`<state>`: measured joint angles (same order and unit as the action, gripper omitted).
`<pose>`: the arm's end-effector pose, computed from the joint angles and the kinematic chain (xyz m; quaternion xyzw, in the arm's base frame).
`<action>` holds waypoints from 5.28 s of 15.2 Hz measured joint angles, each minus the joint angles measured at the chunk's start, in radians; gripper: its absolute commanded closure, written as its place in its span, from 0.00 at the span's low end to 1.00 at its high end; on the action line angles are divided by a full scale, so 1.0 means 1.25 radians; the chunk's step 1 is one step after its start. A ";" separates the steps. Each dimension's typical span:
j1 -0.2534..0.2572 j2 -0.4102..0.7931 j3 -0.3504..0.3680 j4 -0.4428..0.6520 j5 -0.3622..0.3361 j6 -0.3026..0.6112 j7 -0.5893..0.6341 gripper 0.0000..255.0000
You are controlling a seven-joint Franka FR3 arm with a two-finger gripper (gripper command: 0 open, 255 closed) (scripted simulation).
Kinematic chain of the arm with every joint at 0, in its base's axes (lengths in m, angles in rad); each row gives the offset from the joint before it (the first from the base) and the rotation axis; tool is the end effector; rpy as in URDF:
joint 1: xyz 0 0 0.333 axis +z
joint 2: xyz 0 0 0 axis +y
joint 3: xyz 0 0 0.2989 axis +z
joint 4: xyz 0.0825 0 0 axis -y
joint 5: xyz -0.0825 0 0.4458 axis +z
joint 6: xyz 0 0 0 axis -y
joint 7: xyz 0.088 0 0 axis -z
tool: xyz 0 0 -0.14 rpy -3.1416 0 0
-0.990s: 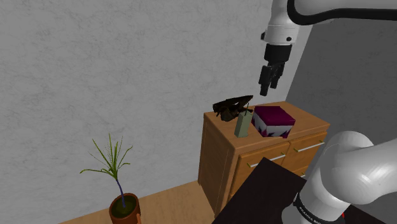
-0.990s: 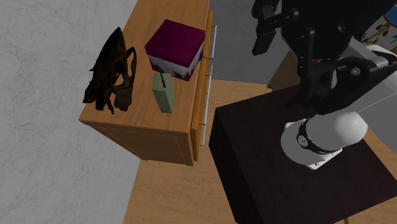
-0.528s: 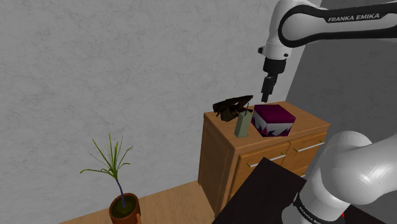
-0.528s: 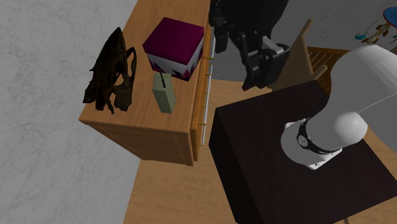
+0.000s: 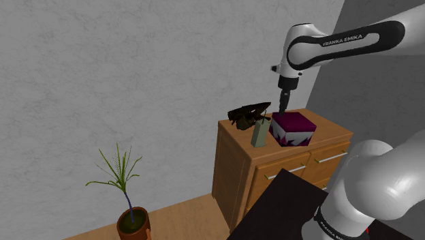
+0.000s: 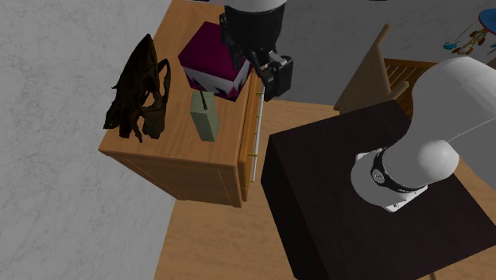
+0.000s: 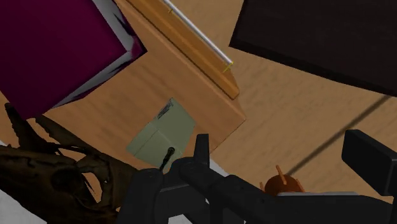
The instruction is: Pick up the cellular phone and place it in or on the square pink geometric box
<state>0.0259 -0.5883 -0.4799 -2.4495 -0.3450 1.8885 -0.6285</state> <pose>0.3984 -0.2224 0.4108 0.9833 0.1789 -0.0214 0.0267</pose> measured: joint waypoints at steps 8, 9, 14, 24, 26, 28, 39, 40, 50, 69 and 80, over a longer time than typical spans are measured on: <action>0.074 0.239 -0.170 0.080 0.045 0.179 -0.260 0.00; 0.086 0.278 -0.192 0.100 0.067 0.197 -0.301 0.00; 0.116 0.488 -0.265 0.189 0.228 0.283 -0.530 0.00; 0.095 0.588 -0.254 0.175 0.325 0.369 -0.614 0.00; 0.095 0.589 -0.254 0.174 0.326 0.370 -0.615 0.00; 0.095 0.589 -0.254 0.174 0.326 0.371 -0.616 0.00; 0.095 0.589 -0.254 0.174 0.326 0.371 -0.616 1.00; 0.096 0.586 -0.255 0.176 0.322 0.366 -0.613 1.00; 0.113 0.504 -0.268 0.218 0.245 0.267 -0.562 1.00; 0.123 0.400 -0.252 0.345 0.167 0.063 -0.513 1.00; 0.127 0.376 -0.241 0.444 0.156 -0.054 -0.509 1.00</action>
<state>0.1841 -0.1188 -0.7809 -1.8948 -0.1506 1.8211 -1.2649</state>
